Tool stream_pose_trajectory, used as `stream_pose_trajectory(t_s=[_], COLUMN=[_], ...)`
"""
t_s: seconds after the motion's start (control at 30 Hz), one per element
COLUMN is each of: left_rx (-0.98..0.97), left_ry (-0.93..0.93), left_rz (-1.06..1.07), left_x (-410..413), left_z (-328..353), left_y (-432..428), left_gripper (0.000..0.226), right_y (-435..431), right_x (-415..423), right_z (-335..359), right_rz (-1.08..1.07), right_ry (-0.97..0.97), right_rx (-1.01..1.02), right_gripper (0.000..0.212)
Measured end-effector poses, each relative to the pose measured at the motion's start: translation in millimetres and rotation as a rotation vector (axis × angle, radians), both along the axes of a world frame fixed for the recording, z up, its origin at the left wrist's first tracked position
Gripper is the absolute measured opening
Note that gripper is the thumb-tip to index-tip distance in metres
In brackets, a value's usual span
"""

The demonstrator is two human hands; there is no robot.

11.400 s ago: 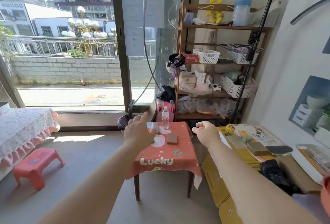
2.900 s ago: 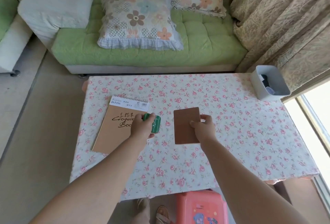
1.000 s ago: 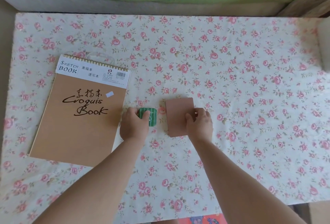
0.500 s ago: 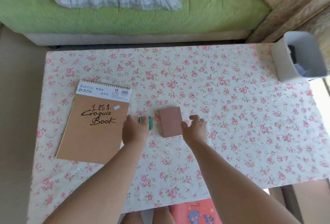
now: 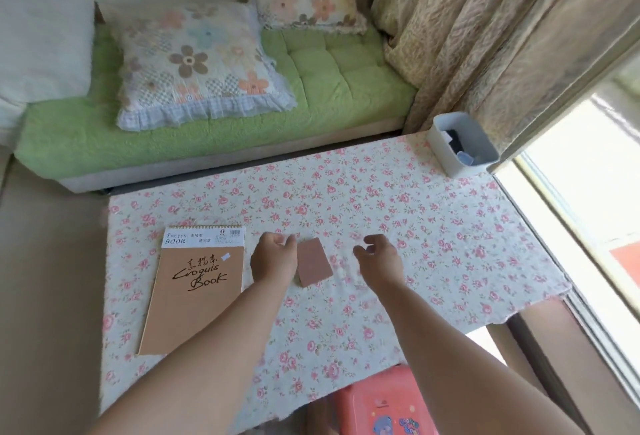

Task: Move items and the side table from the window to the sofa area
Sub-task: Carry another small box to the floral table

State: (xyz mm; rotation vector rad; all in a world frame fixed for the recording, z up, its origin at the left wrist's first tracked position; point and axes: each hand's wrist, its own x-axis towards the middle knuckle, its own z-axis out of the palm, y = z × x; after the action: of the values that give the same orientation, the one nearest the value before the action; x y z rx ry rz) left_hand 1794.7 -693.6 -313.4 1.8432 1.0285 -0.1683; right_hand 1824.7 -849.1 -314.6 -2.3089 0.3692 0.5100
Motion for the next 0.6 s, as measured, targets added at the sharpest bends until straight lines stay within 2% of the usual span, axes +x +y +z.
stream_pose_trajectory(t_s=[0.2,0.4,0.6], left_rx=[-0.036,-0.057,-0.122], left_ry=[-0.092,-0.199,-0.266], left_rz=[-0.264,-0.646,-0.945], left_x=[-22.6,-66.6,-120.4], left_z=[32.0,65.8,91.6], left_y=[-26.9,-49.8,-107.8], left_gripper=[0.029,0.013,0.012], right_y=[-26.8,-48.0,-87.3], right_x=[-57.9,-139.8,-231.9], right_z=[42.0,71.6,93.6], right_rz=[-0.152,-0.452,-0.757], right_ry=[-0.088,-0.165,-0.237], right_rx=[-0.015,0.039,0.050], right_gripper=[0.038,0.039,0.035])
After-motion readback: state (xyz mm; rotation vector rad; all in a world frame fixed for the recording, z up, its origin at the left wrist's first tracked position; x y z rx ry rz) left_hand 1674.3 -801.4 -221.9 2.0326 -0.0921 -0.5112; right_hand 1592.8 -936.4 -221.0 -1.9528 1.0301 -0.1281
